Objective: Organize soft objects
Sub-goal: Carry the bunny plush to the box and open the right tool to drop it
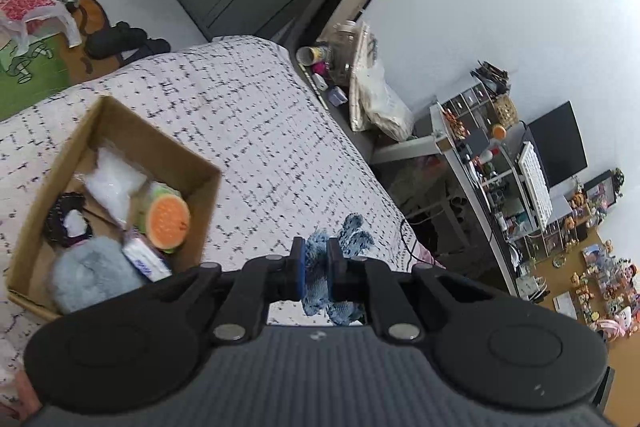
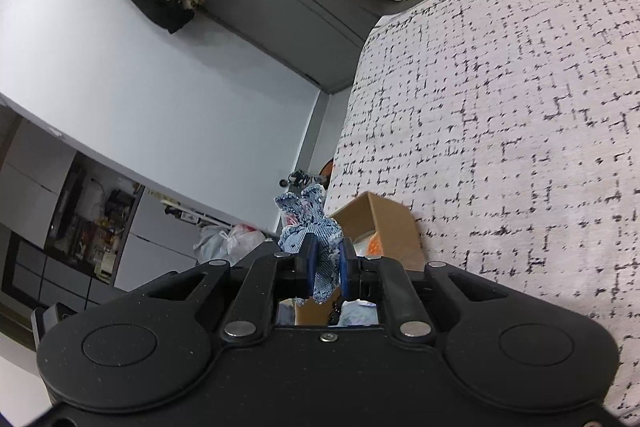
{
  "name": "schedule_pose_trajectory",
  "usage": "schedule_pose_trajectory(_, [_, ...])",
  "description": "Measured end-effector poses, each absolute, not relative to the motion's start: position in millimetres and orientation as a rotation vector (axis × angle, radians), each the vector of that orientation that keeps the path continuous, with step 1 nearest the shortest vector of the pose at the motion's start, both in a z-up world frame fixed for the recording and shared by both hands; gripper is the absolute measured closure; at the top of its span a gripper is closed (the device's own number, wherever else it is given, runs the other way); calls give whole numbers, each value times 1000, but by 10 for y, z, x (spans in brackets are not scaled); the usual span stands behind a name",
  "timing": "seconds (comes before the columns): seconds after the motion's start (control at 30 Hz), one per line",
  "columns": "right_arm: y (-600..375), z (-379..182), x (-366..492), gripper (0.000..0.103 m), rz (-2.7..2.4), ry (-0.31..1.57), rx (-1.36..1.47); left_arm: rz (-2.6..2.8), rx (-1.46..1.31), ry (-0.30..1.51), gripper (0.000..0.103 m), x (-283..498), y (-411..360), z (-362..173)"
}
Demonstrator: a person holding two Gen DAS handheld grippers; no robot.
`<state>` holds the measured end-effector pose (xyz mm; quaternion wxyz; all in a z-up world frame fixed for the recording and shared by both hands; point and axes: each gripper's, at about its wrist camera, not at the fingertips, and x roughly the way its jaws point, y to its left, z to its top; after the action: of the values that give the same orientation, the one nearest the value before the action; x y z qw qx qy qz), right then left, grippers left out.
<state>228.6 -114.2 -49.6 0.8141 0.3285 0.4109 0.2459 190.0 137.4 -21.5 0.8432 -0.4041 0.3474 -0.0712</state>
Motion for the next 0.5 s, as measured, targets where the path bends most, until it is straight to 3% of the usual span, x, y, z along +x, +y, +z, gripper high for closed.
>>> schedule_pose_trajectory(0.5, [-693, -804, 2086, 90, 503, 974, 616, -47, -880, 863, 94, 1714, 1777, -629])
